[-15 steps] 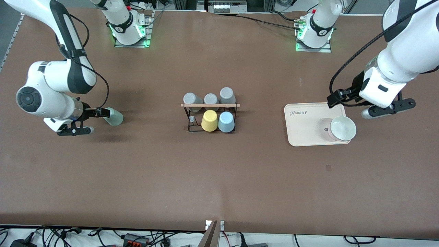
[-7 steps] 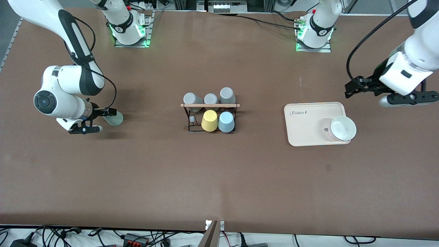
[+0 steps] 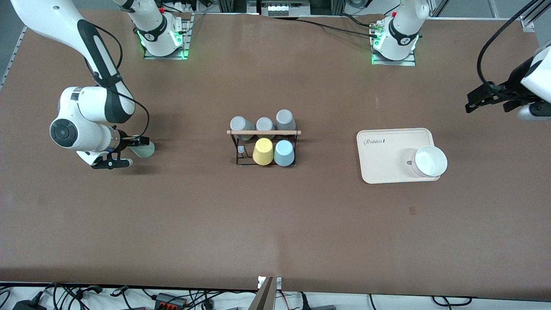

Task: Hang scattered cups on rack with three cups
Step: 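Grasp the pale teal cup with the right gripper and lift it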

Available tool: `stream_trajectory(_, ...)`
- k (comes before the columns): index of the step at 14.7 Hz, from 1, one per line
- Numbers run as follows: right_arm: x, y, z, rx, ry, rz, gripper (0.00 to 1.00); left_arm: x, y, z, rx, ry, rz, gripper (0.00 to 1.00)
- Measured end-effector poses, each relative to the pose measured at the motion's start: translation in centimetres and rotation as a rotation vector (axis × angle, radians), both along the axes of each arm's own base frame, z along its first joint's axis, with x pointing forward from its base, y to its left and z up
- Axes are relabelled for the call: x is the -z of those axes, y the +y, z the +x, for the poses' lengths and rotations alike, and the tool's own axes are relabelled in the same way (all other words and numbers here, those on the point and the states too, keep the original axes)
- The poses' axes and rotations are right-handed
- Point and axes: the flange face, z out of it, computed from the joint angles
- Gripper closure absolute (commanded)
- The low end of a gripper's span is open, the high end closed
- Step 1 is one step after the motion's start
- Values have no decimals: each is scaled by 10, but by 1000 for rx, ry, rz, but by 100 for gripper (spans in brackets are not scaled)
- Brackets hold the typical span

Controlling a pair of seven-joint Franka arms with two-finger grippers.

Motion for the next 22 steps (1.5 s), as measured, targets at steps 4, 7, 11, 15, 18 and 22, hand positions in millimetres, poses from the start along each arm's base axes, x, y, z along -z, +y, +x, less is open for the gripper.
stream_trajectory(4,8,0,-2,0,15,0,0,-10,18,-7,-15,-13,0,0)
stream_trajectory(7,12,0,-3,0,23,0,29,-13,22,-9,-15,-17,0,0)
stream_trajectory(11,10,1,-2,0,19,0,79,-12,22,-9,-7,-14,0,0)
stream_trajectory(15,-8,16,11,-26,1,9,81,-12,21,-10,-8,-10,-1,0)
stream_trajectory(18,-72,56,41,-75,9,32,81,-16,20,-15,-5,5,-2,0)
stream_trajectory(22,-153,140,61,-43,-32,87,81,-38,13,-23,4,-10,-20,0)
